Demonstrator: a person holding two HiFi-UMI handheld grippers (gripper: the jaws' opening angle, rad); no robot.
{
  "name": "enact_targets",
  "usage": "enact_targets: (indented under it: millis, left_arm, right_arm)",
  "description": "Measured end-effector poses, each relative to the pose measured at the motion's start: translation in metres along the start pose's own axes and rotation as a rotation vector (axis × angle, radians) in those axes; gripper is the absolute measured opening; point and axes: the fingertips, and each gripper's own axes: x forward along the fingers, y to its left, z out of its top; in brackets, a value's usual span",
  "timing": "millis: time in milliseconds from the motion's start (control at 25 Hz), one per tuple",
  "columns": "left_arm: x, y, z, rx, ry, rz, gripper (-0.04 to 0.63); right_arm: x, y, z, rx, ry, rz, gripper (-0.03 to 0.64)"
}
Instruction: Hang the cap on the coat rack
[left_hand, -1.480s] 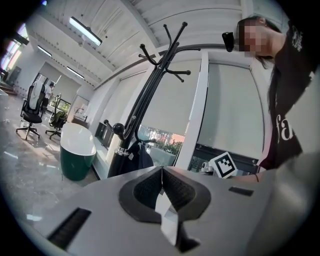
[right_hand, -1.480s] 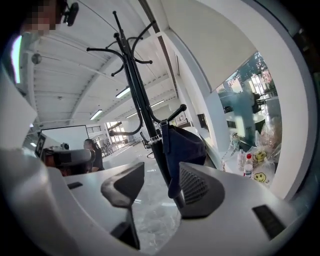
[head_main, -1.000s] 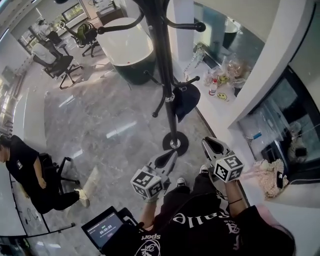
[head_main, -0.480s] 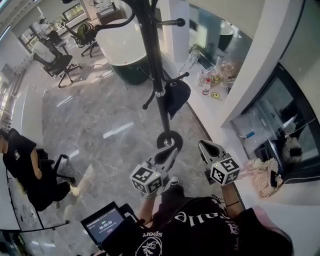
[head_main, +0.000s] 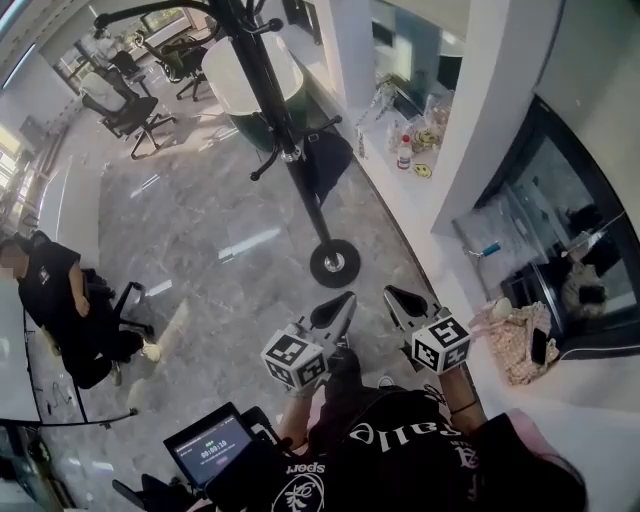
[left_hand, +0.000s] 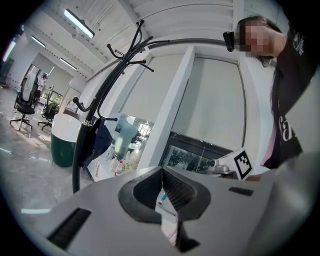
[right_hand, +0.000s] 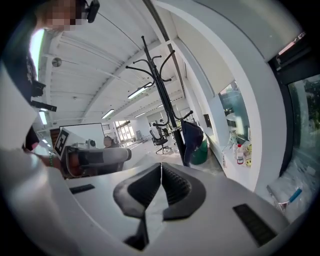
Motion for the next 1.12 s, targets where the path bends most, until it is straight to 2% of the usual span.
enact_targets:
  millis: [280, 520, 800, 1120]
  left_arm:
    - [-0.026, -0.065, -0.043, -0.031, 0.016, 0.061, 0.005]
    - [-0.042, -0.088, -0.04, -0.01, -0.012, 0.078, 0.005]
    - [-0.073, -0.094, -0.033, 0.033, -0.052, 0.063, 0.005]
    - [-0.168, -0.076, -0.035, 0.086, -0.03, 0.086, 0.005]
  right_arm:
    - [-0.055, 0.017, -0.031, 0.033, 0.035, 0.059, 0.017]
    - [-0.079, 0.037, -0.034, 0.012, 0.034, 0.088, 0.017]
    - [-0.078, 0.069, -0.031, 0.011, 0.003, 0.092, 0.017]
    - [-0.044, 0.158, -0.035, 0.025, -0.028, 0.122, 0.017]
